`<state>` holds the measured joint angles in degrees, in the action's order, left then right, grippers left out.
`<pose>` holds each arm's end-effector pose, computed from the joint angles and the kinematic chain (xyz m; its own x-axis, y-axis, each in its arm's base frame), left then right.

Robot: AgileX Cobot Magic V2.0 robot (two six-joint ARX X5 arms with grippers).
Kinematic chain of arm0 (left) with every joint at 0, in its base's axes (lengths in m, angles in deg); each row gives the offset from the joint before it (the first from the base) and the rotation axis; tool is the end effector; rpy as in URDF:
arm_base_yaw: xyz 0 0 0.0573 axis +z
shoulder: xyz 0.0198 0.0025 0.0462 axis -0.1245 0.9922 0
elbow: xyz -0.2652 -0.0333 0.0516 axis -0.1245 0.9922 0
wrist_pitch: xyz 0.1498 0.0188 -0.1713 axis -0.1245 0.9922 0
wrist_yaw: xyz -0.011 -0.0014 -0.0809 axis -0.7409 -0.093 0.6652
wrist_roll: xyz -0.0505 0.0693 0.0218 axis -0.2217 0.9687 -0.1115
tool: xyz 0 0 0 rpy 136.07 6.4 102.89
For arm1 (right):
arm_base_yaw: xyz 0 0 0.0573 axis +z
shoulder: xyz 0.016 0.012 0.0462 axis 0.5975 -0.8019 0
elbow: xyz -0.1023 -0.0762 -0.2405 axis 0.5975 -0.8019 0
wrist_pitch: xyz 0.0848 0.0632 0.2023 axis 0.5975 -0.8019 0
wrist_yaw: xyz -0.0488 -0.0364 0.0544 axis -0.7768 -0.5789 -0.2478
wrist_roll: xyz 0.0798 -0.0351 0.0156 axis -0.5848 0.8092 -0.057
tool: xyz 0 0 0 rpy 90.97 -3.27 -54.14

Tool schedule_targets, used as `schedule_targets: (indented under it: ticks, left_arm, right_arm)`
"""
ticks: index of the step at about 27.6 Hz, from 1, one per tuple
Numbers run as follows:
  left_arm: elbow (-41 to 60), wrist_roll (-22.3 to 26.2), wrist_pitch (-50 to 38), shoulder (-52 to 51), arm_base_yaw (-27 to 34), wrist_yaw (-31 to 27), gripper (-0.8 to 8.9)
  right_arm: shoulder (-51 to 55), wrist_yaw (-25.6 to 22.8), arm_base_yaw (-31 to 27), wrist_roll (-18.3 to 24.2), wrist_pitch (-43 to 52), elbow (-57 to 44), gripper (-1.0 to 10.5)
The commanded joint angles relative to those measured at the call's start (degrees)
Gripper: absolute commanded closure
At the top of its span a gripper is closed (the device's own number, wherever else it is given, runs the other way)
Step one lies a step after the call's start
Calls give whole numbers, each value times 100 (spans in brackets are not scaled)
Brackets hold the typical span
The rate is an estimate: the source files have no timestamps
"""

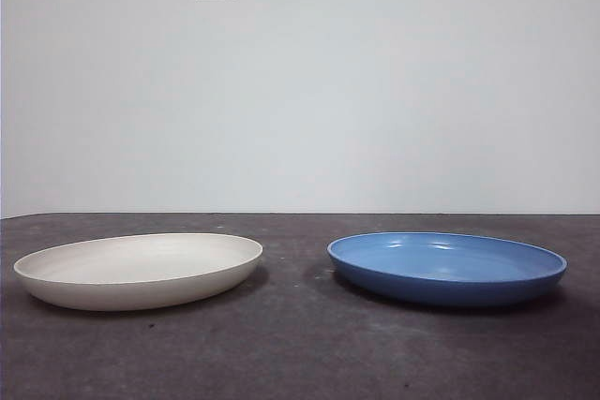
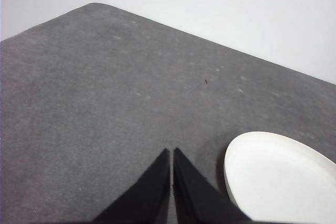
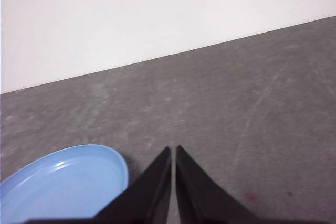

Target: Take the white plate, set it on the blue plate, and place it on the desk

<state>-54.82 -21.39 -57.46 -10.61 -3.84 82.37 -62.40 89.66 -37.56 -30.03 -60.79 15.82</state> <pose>0.1082 0.0050 0.1492 0.9874 0.0404 -0.1531 -0.0849 0.9511 -0.2969 0.1109 0.0024 0.1597 0.9979 0.0378 -0.0527 -0.0210 0.9572 0.2885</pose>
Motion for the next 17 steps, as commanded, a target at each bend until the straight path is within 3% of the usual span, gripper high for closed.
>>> schedule_targets:
  ticks: [1,11,17]
  left_arm:
    - [50,-127,26,-4,9,-11,803]
    - [-647,-765,83,15,9,50,803]
    - [-1488,-649,365,413,9,55,803]
  right_arm:
    - [13,306,-2,-94,59,-13,938]
    - [-9,249,-4,-293,74,527,938]
    - [-413,181,-4,-289,-129,1239,938]
